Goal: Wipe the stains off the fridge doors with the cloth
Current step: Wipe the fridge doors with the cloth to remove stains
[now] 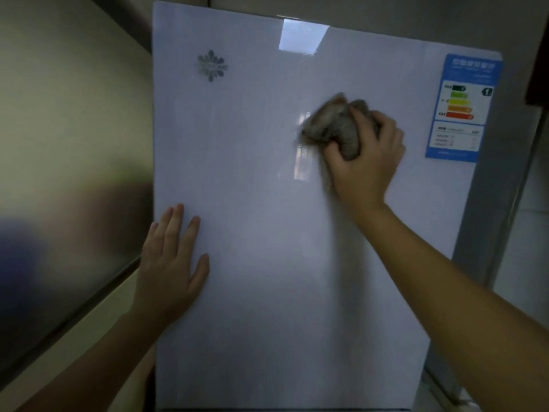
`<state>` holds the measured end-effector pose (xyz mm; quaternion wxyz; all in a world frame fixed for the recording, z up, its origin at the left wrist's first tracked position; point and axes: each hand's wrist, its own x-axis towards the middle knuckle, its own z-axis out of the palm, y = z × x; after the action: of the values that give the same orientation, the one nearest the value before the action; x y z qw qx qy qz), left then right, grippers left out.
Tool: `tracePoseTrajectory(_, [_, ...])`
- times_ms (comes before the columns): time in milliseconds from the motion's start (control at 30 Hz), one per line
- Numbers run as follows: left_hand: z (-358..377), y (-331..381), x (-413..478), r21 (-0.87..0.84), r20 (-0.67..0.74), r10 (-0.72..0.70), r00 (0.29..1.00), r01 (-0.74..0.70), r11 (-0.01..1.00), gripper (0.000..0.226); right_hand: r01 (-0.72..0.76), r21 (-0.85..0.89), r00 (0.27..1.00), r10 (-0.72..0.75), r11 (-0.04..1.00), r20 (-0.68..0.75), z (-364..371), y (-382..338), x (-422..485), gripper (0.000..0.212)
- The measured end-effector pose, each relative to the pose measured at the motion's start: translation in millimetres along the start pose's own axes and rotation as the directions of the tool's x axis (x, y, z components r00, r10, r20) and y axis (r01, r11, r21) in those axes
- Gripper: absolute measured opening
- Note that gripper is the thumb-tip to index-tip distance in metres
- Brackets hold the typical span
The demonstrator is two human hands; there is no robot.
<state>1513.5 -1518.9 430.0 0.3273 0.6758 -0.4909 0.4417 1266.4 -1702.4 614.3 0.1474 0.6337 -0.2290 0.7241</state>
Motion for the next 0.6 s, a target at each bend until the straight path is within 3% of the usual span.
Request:
tracePoseTrajectory(167, [-2,-7,0,0.022,0.028,0.030,0.999,-0.030,0.999,0.068,0.291,0.087,0.946,-0.300,0.953,0.121,62,-106,-52,0.062])
tracePoseTrajectory(300, [-5,-14,1,0.048,0.069,0.064,0.996,-0.067,0.997,0.069,0.328,0.115,0.924,-0.344,0.938,0.166,87,-147,-82,0.057])
tracePoseTrajectory(433, [-4,-15,0,0.050,0.070,0.064,0.995,-0.068,0.996,0.070,0.368,0.116,0.909,-0.383,0.923,0.166,72,-119,-72,0.059])
tracePoseTrajectory(600, [-3,-12,1,0.040,0.013,0.093,0.996,-0.093,0.995,0.069,0.282,0.007,0.952,-0.281,0.959,0.120,5,-9,-37,0.059])
